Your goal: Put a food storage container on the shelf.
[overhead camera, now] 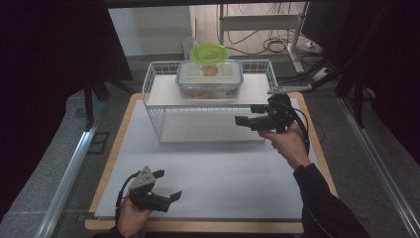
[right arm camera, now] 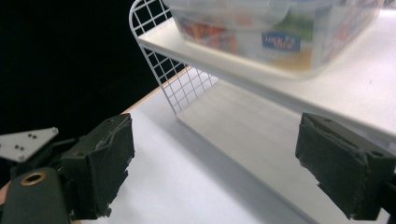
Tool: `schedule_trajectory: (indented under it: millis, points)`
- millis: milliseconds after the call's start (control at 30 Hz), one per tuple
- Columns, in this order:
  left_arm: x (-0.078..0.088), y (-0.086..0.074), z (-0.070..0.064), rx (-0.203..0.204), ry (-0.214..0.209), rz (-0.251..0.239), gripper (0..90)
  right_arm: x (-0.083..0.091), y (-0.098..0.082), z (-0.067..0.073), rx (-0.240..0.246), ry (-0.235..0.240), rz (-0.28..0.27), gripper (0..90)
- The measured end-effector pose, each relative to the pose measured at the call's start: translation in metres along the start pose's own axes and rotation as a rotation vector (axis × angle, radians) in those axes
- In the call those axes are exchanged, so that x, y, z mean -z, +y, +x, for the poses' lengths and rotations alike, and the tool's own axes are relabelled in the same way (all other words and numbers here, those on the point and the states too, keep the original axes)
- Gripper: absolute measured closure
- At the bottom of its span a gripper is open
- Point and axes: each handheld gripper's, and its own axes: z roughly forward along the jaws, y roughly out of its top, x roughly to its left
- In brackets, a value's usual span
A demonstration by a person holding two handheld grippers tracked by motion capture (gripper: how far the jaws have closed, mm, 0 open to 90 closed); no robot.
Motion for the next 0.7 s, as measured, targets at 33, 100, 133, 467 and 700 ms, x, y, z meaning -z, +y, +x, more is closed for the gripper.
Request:
schedule_trajectory:
  millis: [33,100,133,467,700]
  points:
    - [0.000,0.000,0.000,-0.003,-0.001,-0.001,0.7,0.001,-0.004,0.000,0.002,-0.001,-0.001,10.6]
    - [0.000,0.000,0.000,-0.006,-0.001,-0.003,0.7,0.002,-0.011,0.002,0.008,-0.005,0.004,9.6]
    - [0.000,0.000,-0.001,-0.008,-0.001,-0.003,0.7,0.003,-0.015,0.002,0.013,-0.008,0.006,9.3]
    - [-0.001,0.000,-0.002,-0.028,0.005,-0.006,0.5,0.005,-0.065,0.011,0.077,-0.086,0.070,1.9]
    - [-0.004,-0.001,-0.004,-0.052,0.017,0.010,0.6,0.008,-0.099,0.015,0.121,-0.127,0.081,1.6]
